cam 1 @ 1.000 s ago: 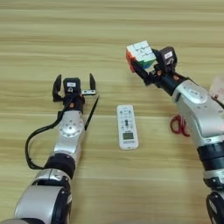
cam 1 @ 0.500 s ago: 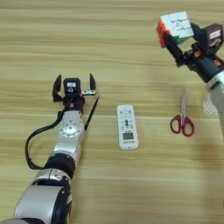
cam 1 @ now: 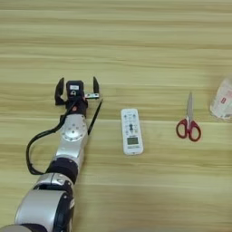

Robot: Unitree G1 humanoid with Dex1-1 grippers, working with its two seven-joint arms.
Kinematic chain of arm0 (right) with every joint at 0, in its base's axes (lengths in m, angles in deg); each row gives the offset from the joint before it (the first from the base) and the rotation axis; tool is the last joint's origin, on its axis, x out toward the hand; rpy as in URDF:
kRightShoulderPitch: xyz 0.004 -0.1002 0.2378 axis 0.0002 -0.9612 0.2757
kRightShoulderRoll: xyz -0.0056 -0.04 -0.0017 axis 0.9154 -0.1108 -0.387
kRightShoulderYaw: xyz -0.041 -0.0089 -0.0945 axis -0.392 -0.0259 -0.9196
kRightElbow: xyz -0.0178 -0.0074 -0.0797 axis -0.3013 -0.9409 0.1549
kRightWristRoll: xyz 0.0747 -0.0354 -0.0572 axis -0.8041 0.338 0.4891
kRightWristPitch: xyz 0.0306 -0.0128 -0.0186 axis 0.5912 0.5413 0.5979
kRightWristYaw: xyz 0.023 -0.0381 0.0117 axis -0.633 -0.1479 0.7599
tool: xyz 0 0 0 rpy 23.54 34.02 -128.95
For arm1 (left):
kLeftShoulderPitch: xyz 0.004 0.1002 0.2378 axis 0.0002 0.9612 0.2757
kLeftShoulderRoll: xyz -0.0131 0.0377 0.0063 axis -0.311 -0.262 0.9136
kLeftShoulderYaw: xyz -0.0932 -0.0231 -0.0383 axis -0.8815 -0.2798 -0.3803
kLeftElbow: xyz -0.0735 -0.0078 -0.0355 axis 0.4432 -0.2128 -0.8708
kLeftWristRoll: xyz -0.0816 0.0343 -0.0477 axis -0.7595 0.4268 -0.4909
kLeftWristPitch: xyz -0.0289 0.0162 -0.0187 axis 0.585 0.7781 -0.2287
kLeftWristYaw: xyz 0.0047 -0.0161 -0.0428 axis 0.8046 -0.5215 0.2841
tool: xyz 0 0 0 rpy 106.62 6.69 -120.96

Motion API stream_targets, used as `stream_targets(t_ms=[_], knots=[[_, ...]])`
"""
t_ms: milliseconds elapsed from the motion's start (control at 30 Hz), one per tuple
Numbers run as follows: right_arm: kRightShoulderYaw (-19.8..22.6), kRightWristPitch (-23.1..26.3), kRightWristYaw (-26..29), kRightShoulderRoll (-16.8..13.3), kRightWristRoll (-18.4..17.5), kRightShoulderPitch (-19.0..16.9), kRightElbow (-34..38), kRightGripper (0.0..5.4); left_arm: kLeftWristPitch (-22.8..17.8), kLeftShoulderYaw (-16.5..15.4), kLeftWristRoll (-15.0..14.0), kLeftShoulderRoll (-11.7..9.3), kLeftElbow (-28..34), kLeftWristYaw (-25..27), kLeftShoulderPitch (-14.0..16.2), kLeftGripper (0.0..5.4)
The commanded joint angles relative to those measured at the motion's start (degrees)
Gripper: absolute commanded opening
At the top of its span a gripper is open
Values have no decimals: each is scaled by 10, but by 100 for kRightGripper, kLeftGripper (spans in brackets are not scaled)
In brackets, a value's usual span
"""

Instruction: Move the objects on the table

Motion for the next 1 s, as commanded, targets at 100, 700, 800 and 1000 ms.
stream_targets(t_ms=[100,700,800,1000], knots=[[18,-31,-5,-27,7,-8,-60,336,-1,-1,4,-3,-3,-1,-8,540],[-9,-55,-19,-54,52,-19,-304,336,-1,-1,4,-3,6,-2,-3,540],[-18,-67,-19,-55,60,-15,-344,336,-1,-1,4,-3,6,-1,-3,540],[-28,-81,-19,-57,61,-8,-401,336,-1,-1,4,-3,7,-2,-2,540]])
